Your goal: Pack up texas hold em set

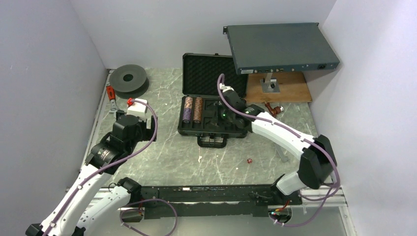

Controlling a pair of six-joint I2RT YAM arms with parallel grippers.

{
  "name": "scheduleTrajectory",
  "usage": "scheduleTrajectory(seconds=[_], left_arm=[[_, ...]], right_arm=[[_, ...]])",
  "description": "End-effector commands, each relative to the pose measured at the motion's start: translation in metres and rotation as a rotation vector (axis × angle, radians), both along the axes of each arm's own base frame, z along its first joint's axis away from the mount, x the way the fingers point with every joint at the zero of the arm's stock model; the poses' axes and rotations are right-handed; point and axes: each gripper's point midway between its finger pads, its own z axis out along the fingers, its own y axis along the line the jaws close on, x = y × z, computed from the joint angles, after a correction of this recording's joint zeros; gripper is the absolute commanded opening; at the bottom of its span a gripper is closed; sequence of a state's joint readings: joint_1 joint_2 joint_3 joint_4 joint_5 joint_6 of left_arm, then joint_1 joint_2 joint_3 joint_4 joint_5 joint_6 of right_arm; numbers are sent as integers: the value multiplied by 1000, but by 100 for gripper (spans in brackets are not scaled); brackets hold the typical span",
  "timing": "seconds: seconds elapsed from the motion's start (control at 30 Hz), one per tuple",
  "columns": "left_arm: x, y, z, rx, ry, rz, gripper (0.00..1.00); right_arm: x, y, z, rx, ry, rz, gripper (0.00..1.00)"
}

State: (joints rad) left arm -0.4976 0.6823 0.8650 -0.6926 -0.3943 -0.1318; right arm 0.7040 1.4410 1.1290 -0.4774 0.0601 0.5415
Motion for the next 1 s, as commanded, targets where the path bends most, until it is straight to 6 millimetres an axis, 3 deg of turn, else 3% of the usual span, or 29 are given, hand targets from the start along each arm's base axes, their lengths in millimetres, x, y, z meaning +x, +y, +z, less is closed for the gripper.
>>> scheduleTrajectory(seconds=[0.0, 0.3, 0.53, 0.7, 0.97], left_arm=[[4, 2, 10, -12, -48, 17, 99], [5, 7, 10, -11, -56, 35, 99], [5, 7, 12, -19, -62, 34, 99], [6, 8, 12, -22, -62, 36, 99], [6, 9, 13, -33, -68, 34, 99]], right_arm=[[20, 42, 25, 48, -68, 62, 0], [35, 106, 14, 41, -44, 145, 0], [38, 139, -1, 25, -23, 187, 0], [42, 150, -13, -14, -19, 181, 0], [48, 150, -37, -74, 12, 137, 0]])
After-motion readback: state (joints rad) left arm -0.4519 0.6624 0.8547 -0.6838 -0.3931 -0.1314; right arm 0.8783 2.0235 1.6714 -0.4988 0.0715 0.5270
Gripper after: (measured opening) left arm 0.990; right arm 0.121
